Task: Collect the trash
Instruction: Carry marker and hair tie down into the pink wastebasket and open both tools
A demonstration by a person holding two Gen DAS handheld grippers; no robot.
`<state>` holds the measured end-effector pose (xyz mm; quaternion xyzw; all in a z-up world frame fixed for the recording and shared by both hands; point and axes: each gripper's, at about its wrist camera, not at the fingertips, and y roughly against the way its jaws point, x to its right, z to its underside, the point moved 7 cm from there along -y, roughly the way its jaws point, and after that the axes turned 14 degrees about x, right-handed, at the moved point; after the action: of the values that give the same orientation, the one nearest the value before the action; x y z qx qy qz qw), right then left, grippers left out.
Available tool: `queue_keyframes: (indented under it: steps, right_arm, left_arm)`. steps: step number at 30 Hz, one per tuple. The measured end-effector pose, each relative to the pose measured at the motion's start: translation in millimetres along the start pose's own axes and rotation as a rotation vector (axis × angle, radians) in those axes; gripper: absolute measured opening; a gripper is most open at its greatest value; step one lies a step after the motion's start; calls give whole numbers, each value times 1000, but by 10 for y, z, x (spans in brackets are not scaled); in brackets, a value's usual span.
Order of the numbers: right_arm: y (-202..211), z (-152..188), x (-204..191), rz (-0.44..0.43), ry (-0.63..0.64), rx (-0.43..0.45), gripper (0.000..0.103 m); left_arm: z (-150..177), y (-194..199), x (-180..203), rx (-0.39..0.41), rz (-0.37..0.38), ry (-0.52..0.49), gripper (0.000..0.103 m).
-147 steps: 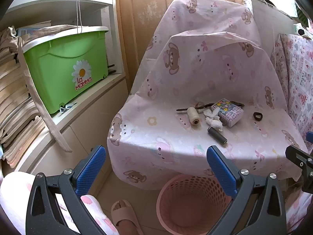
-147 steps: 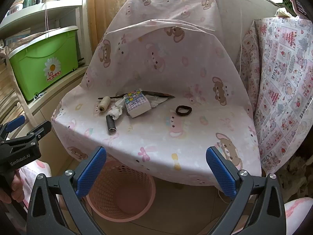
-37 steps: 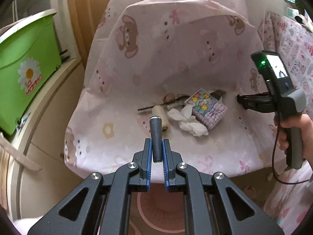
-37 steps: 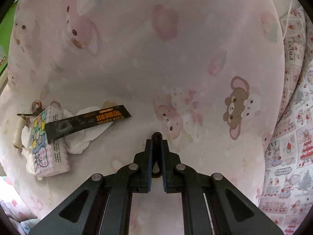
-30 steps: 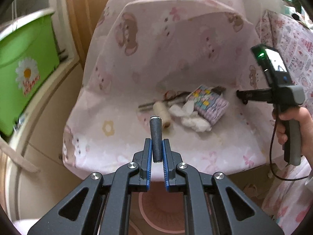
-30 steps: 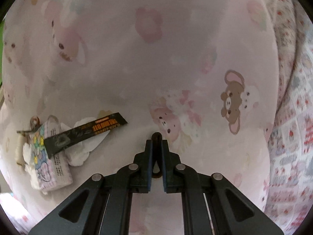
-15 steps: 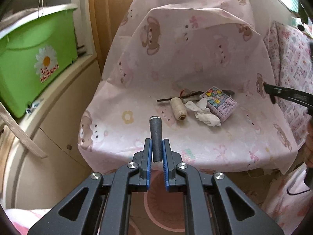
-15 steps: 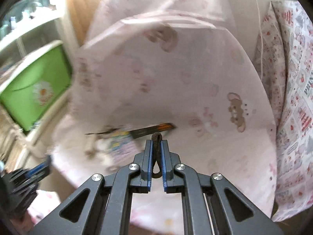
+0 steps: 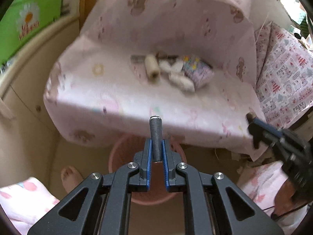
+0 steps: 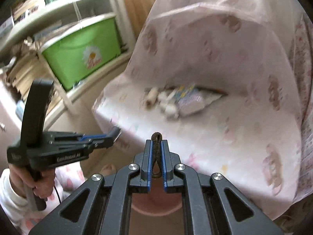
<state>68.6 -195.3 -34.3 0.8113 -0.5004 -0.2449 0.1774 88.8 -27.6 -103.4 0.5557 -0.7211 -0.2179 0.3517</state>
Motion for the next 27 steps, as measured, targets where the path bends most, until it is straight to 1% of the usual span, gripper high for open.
queue_keyframes:
  steps: [3,5,7,8,10,11,12,14,16,19,21,27]
  right_arm:
    - [-133,237,-55,-49,-45,-72,9]
    - [-280,426,-70,-40,-39,-130,9]
    - [-415,574,-71,-13,-19,-167,9]
    - [-532,702,-82,3,-12,-202,9]
    - [-712,911,-105,23,5,-264,9]
    - [-809,1015,-109,47,30,-292,9]
    - [-897,1121,-114,67,55,-308,9]
    - [-1023,1298,-124,91,94,-338,9]
    - [-1083,1414,-130,103,118,-354,9]
    - [-1149,1530,-130,107,145,-370,9]
    - [-1214,1600,-110,111,139,-383,9]
    - [-1424,1773,-27,132,124,-420,9]
  left_arm:
    - [134,-73,16,-34,-3,-22,10]
    - [216,-151,-1,-55,-33,-41,10]
    - [304,-254,-11,-84,-36,-38,10]
    - [342,-335,-20,-89,-63,-53,10]
    - [423,-488,-47,-98,-158,-116,10]
    - [472,-550,-41,-104,-168,-127,10]
    - [527,-606,-45,-117,-165,-116,10]
    - [646,-689,-83,-175,-135,-57,10]
    - [691,-740,-113,-203,-113,-19,10]
    - [722,-841,-175,-220,-124,-13,10]
    - [755,-946,-234,-240,-141,-6,10]
    - [1033,-1228,-435,-341,-180,51,11]
